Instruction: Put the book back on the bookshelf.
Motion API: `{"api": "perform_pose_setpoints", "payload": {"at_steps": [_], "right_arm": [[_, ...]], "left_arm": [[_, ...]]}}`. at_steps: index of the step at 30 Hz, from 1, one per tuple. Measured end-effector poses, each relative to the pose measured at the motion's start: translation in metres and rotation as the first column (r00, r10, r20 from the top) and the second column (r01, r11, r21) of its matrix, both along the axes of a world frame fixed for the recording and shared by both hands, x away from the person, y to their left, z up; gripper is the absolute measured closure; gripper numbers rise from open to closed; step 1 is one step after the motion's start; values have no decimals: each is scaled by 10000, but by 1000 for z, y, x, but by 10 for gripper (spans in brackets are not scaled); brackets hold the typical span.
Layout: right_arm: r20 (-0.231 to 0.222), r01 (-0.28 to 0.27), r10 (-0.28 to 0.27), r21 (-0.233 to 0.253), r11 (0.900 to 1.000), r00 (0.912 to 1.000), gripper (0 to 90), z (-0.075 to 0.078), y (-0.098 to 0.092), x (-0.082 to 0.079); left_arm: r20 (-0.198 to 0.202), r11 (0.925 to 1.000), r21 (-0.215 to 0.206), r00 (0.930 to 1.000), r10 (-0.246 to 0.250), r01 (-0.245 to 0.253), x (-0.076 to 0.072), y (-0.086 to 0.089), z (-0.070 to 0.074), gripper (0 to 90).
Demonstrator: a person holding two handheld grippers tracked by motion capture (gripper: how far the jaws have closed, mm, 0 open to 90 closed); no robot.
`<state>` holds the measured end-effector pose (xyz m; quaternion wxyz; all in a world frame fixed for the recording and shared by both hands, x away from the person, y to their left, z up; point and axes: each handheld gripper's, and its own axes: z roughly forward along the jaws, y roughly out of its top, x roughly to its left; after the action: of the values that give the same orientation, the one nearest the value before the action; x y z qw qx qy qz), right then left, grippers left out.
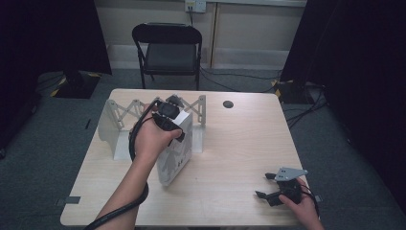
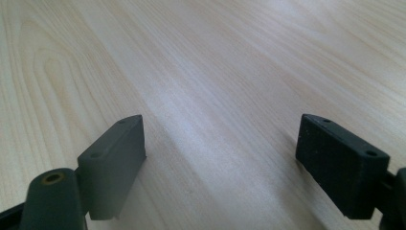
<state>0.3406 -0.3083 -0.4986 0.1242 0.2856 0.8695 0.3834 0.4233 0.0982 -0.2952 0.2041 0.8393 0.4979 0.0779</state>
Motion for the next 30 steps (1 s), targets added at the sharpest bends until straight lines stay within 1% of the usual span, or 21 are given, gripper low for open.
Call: {"api": "perform_pose_setpoints", "payload": {"at_steps": [2,8,11,15,17,18,19,20,21,23,25,26,30], "right_arm": [[1,2,-2,-1,10000,10000,169,0,0,0],[1,0,0,1,10000,10000,169,0,0,0],[-3,-2,2,3,10000,10000,169,0,0,0],[-4,-5,5,4,10000,10000,169,0,0,0],[-1,-5,5,3,10000,10000,169,0,0,0],[-5,-3,3,5,10000,10000,169,0,0,0],[-3,-3,3,3,10000,10000,169,0,0,0],[-2,-3,3,3,10000,10000,169,0,0,0],[-3,-4,4,3,10000,10000,169,0,0,0],[-4,-1,1,3,10000,10000,169,0,0,0],[-4,-1,1,3,10000,10000,169,0,0,0],[-2,-5,5,4,10000,10000,169,0,0,0],[-5,-2,2,4,10000,10000,169,0,0,0]], "left_arm": [[-61,10000,4,10000,70,-70,1,-1,0,529],[35,9998,80,9999,161,-162,5,-2,0,529],[-7,9997,32,9997,244,-244,7,-3,0,529],[-54,9996,98,9996,283,-283,9,-5,0,529],[-117,9990,93,9990,433,-432,10,-7,0,529],[-63,9994,124,9994,332,-331,11,-7,1,529],[-73,9993,105,9993,355,-354,12,-6,1,529],[-62,9990,59,9990,447,-447,13,-7,0,529],[-84,9990,50,9990,438,-438,14,-6,1,529],[-28,9987,101,9988,493,-493,15,-7,1,529],[1,9974,-3,9974,722,-722,16,-8,1,529],[34,9979,51,9980,638,-638,17,-7,1,529],[58,9964,-21,9963,853,-853,19,-8,0,530]]}}
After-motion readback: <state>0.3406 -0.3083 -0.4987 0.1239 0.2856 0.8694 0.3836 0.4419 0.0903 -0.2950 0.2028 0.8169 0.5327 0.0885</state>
